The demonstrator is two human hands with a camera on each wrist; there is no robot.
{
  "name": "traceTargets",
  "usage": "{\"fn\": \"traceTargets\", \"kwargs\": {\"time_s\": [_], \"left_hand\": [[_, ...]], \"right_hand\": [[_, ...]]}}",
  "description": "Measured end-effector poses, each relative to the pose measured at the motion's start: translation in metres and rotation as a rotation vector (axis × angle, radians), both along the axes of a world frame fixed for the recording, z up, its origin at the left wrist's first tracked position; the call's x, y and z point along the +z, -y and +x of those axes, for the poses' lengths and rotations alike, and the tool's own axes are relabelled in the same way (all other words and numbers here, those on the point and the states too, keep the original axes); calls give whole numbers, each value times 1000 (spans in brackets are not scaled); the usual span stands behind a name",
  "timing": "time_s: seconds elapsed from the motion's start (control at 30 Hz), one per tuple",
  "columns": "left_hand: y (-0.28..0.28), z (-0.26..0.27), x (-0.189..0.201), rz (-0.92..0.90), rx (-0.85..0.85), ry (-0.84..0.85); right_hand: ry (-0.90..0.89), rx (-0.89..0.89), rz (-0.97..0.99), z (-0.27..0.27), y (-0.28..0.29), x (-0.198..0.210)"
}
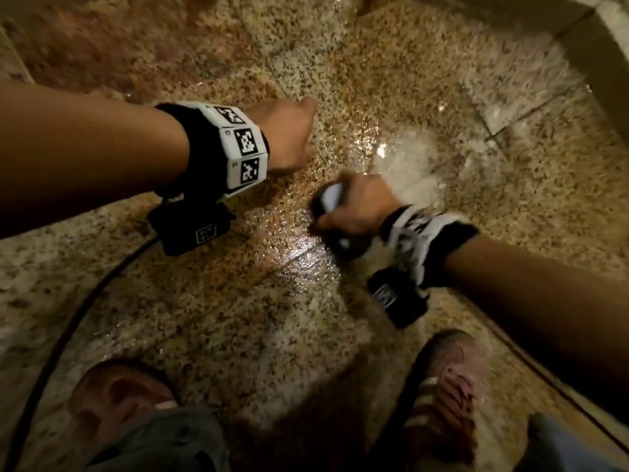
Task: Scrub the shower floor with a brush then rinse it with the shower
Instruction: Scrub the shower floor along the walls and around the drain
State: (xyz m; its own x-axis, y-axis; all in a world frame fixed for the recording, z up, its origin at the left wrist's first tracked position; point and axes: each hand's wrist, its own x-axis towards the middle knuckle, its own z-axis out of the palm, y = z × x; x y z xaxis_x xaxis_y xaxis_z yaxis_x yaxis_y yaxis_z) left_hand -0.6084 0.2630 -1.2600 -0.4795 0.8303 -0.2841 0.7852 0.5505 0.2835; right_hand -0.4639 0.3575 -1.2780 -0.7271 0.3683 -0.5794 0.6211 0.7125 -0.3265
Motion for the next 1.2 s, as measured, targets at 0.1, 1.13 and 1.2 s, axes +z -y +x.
{"fn": "traceTargets", "kwargs": {"time_s": [0.1,1.13,1.2], "left_hand": [[0,-2,-1,-19,16,-3],[-103,-62,134,-28,95,-267],[-115,-64,142,-85,130,-277]], "right_hand": [[65,-72,213,6,-56,18],[-217,-474,-232,-109,-124,85],[-179,-523,-328,-104,-128,83]]}}
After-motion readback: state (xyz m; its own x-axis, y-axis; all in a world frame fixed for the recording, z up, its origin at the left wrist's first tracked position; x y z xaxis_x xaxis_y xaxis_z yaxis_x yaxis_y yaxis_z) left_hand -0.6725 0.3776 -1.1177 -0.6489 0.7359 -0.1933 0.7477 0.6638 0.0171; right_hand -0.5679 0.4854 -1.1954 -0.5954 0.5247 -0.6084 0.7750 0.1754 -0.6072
